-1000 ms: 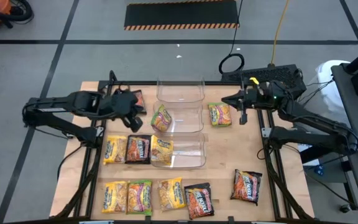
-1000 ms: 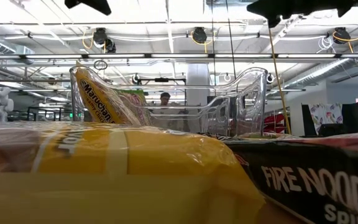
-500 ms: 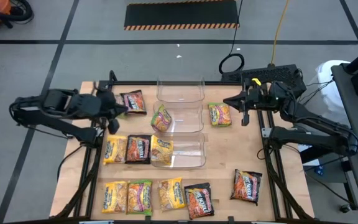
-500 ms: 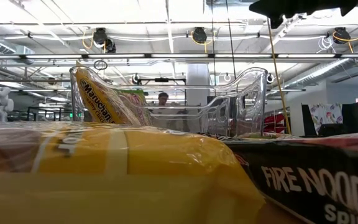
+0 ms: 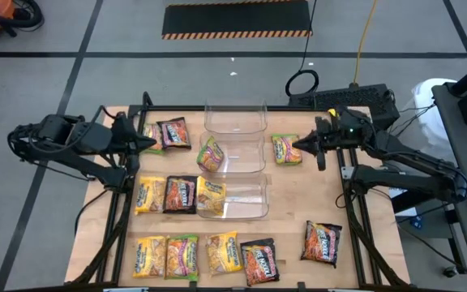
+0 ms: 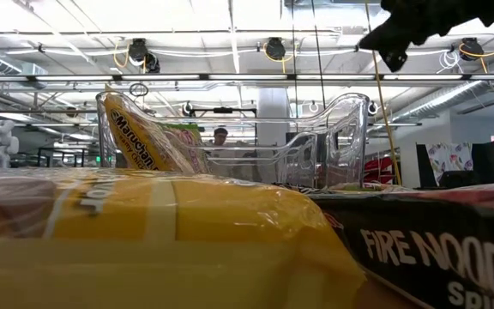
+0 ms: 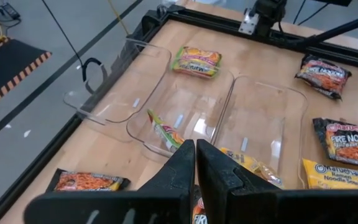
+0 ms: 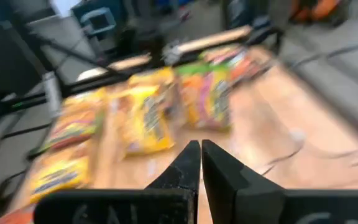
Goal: Sort Maruchan noodles
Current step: Put the black noodle pack into the top transparent bin
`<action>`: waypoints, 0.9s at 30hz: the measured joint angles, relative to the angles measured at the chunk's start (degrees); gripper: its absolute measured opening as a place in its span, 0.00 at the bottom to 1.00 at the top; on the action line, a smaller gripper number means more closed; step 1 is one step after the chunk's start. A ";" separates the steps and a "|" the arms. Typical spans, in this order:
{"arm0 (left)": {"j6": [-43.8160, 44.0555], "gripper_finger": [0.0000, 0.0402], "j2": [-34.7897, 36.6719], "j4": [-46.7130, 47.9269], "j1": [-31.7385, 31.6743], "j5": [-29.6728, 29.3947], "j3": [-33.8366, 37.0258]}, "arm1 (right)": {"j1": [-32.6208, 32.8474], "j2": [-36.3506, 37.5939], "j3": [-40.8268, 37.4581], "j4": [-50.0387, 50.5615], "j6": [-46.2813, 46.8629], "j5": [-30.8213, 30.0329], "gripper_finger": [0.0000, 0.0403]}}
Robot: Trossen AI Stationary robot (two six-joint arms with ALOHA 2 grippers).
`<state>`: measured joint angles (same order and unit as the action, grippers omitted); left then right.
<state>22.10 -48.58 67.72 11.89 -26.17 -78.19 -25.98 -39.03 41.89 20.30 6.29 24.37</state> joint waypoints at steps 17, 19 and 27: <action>-0.76 0.05 -0.04 3.27 0.70 0.63 0.00 | 7.94 -1.22 0.00 14.39 27.52 11.67 0.03; -1.58 0.05 -0.04 3.28 0.73 0.64 0.00 | 9.43 -2.43 0.00 14.14 29.06 11.17 0.03; -2.94 0.05 -0.04 3.46 0.71 0.72 0.00 | 15.98 -11.52 0.02 14.02 31.19 10.11 0.03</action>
<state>19.16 -48.62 71.18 12.60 -25.45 -78.19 -10.00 -50.55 41.91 34.32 37.48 34.48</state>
